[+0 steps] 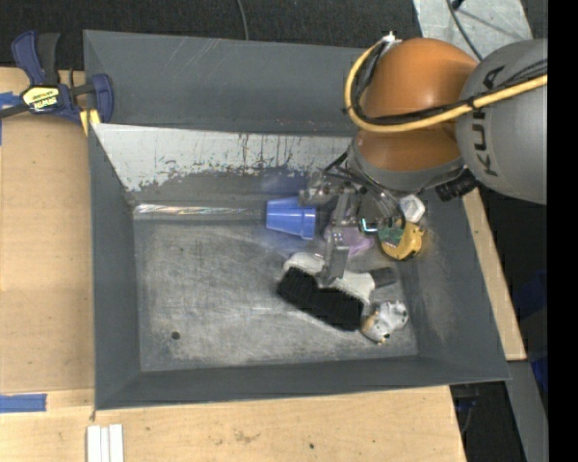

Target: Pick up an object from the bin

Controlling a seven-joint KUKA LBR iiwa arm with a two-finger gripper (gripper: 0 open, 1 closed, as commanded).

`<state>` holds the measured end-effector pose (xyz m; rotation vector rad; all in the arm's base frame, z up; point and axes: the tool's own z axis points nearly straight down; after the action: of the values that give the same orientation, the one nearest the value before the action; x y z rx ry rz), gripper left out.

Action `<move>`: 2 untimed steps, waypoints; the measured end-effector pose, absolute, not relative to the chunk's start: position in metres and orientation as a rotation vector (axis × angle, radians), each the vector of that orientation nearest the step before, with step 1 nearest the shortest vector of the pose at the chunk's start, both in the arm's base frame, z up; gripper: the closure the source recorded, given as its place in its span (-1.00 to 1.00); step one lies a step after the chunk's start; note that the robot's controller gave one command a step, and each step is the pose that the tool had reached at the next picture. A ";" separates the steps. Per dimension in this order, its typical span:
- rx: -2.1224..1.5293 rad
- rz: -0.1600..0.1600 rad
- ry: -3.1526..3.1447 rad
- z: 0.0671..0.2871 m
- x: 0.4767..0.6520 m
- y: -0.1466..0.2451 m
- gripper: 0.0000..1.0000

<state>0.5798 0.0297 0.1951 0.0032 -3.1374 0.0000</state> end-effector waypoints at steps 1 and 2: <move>0.003 -0.001 -3.145 0.199 0.581 0.030 -1.00; 0.112 -0.001 -3.150 0.180 0.560 0.021 -1.00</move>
Offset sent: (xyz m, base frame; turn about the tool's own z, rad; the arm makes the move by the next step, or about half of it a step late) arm -0.0503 -0.0236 -0.0447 -0.1478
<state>0.5600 0.0209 0.1795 0.1125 -3.1496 -0.0009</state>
